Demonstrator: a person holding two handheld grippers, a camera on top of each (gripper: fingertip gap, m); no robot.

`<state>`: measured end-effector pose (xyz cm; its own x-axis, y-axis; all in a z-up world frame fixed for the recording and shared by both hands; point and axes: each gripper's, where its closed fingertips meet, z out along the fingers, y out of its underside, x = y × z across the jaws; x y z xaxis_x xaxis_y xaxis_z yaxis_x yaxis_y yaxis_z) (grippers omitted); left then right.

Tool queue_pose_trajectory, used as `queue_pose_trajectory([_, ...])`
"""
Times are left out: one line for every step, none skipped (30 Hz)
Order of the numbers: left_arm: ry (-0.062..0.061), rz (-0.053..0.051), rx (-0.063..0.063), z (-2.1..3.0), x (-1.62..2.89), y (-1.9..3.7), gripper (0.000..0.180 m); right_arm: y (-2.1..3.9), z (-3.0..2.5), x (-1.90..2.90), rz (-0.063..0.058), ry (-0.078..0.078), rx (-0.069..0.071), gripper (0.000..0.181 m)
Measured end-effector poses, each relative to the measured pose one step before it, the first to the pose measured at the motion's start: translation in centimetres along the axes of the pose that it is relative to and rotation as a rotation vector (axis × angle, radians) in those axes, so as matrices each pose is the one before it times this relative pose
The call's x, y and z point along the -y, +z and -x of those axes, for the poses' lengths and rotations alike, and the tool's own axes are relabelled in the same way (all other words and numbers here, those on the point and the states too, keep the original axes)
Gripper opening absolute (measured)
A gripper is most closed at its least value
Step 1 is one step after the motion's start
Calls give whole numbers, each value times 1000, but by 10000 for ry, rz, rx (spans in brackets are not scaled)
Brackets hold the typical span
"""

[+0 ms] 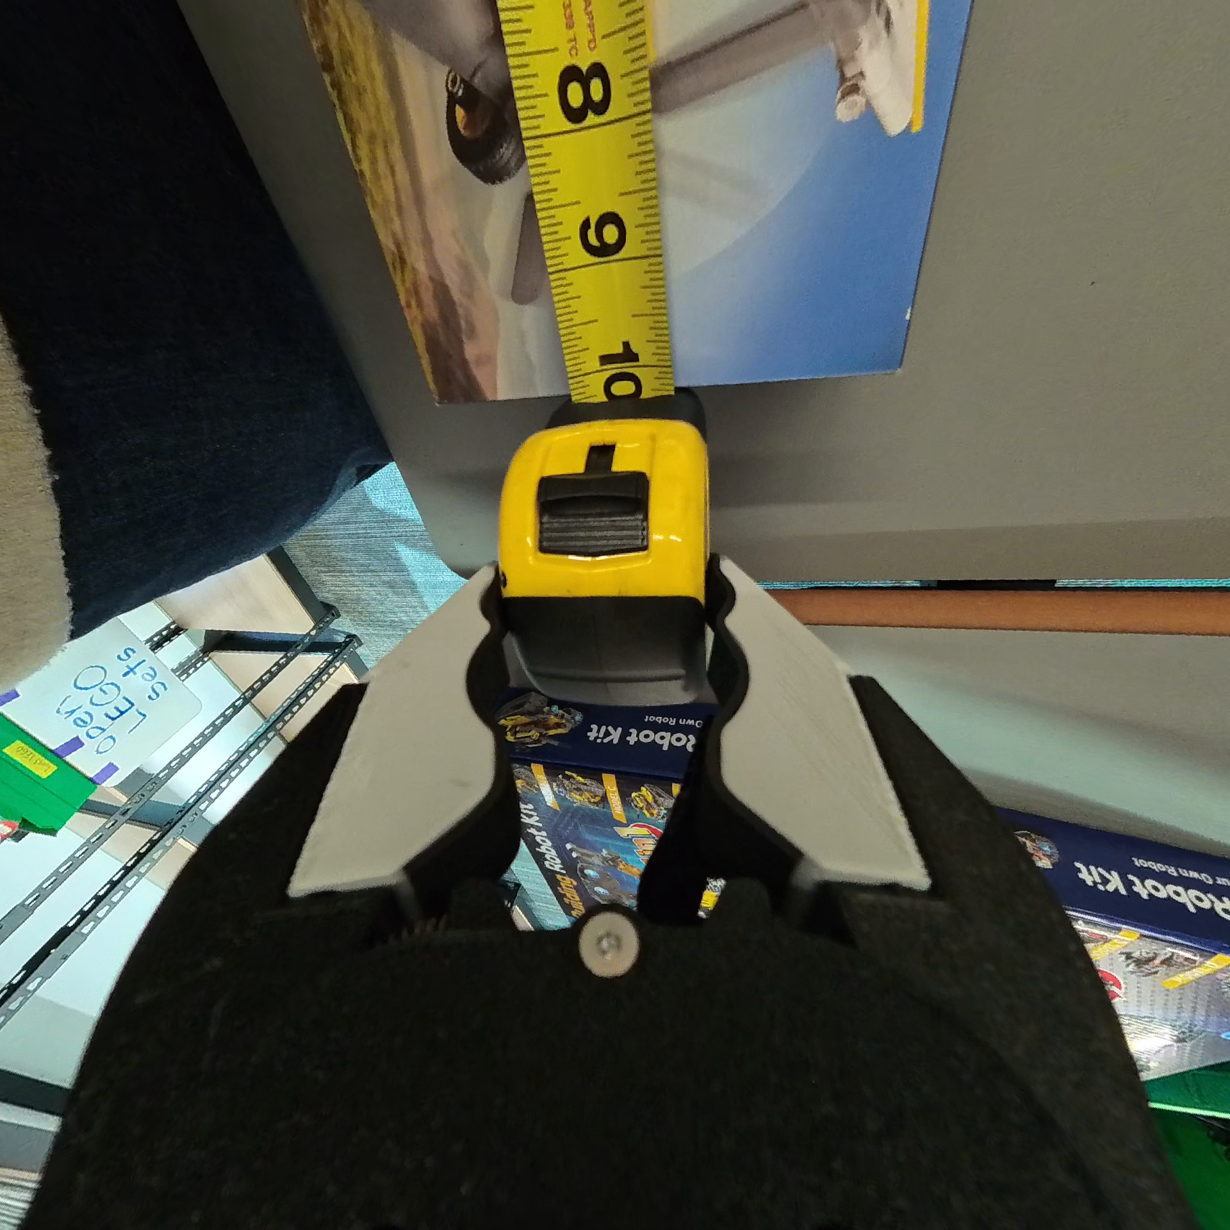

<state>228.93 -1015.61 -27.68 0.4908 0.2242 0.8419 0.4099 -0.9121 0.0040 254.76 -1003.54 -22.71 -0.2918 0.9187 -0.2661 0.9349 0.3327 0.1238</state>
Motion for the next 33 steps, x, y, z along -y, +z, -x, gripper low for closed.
queue_pose_trajectory([-68, -9, 44, 200, -14, -6, 61, -7, -8, 1, 1, 4, 7, 58])
queue_pose_trajectory([-103, -4, 60, 230, -25, -4, 65, -4, 2, 40, 8, 1, 7, 58])
queue_pose_trajectory([-79, -16, 30, 182, -24, 7, 69, 20, -60, 0, 5, -5, 5, 58])
queue_pose_trajectory([-62, -15, -7, 83, -28, 5, 70, 12, -2, 2, 4, 1, 11, 59])
queue_pose_trajectory([-46, -7, -3, 61, -29, 5, 71, 23, 6, -35, 14, -3, 7, 58])
queue_pose_trajectory([-33, -2, 0, 31, 4, 10, 71, -5, 46, 3, 9, -7, 2, 58])
queue_pose_trajectory([-41, 10, 0, -23, 18, 1, 71, -20, -13, -6, 3, 8, 7, 58])
queue_pose_trajectory([-28, 17, 6, 12, 23, 3, 71, 5, 8, 20, 0, 10, 7, 58])
queue_pose_trajectory([1, 11, 24, 10, 11, -9, 71, -4, -10, 9, -7, 14, 8, 58])
queue_pose_trajectory([-2, 11, 24, 12, 20, 0, 71, 36, -16, 7, -13, 5, 3, 58])
queue_pose_trajectory([-21, 20, 13, -24, 9, 42, 72, -5, 7, -18, -4, 9, 1, 58])
queue_pose_trajectory([-18, 20, 15, 24, 23, 12, 72, 11, -21, -5, -9, 14, -2, 58])
queue_pose_trajectory([8, 13, 11, 6, 22, -9, 72, 6, 18, 2, -13, 17, -8, 58])
queue_pose_trajectory([10, 11, 4, 0, 7, 10, 72, 19, -3, 20, -11, 15, -14, 59])
queue_pose_trajectory([-4, 10, -2, 25, -3, 19, 72, 0, -10, -35, -5, 20, -20, 58])
queue_pose_trajectory([-27, 6, -6, 31, -2, -3, 72, -21, 8, -1, -8, 38, -21, 58])
queue_pose_trajectory([-42, -14, -12, 24, -8, -39, 72, -10, -9, 51, -8, 30, -22, 58])
queue_pose_trajectory([-56, -50, -20, 45, 11, -72, 72, -19, 79, 35, 2, 37, -10, 58])
queue_pose_trajectory([-79, -48, -29, 41, 12, -57, 72, -8, 79, -12, 4, 34, -1, 58])
queue_pose_trajectory([-60, -40, -30, 26, -16, -39, 72, 31, 29, -20, 6, 21, 6, 58])
queue_pose_trajectory([-21, -14, -25, -18, -20, -34, 71, -19, 11, -6, 10, 8, 4, 58])
queue_pose_trajectory([0, 15, -9, -17, -21, -40, 71, 10, 14, -26, 8, -6, 4, 58])
queue_pose_trajectory([5, 12, 3, 0, 23, -2, 71, -9, 21, 45, 8, -4, 6, 58])
queue_pose_trajectory([15, 9, 6, -19, 8, -5, 71, -20, -50, -60, 16, -13, 7, 59])
queue_pose_trajectory([14, 9, 0, 2, 17, -33, 71, -1, -11, -10, 22, -11, 5, 58])
queue_pose_trajectory([-8, 12, -9, -46, -10, -22, 70, 6, 17, 0, 22, -12, 6, 58])
queue_pose_trajectory([-22, 14, -13, -15, -5, -3, 70, 45, 17, 32, 21, -10, 3, 59])
queue_pose_trajectory([-15, 9, -13, 2, 0, 19, 70, -5, -2, 25, 14, -8, -1, 58])
queue_pose_trajectory([-19, 8, -16, 15, -1, 44, 70, 19, -14, 11, 8, 0, 0, 59])
queue_pose_trajectory([-30, 7, -20, 54, -16, 40, 71, 8, -4, 12, -1, 3, 0, 58])
queue_pose_trajectory([-57, 9, -32, 36, -35, 13, 71, 11, -3, -18, -7, -7, -5, 58])
queue_pose_trajectory([-83, 15, -39, 60, -44, 0, 71, -44, -10, -59, -13, 6, -7, 58])
queue_pose_trajectory([-79, 19, -37, 49, -30, 22, 71, 3, -7, 11, -18, 17, -11, 58])
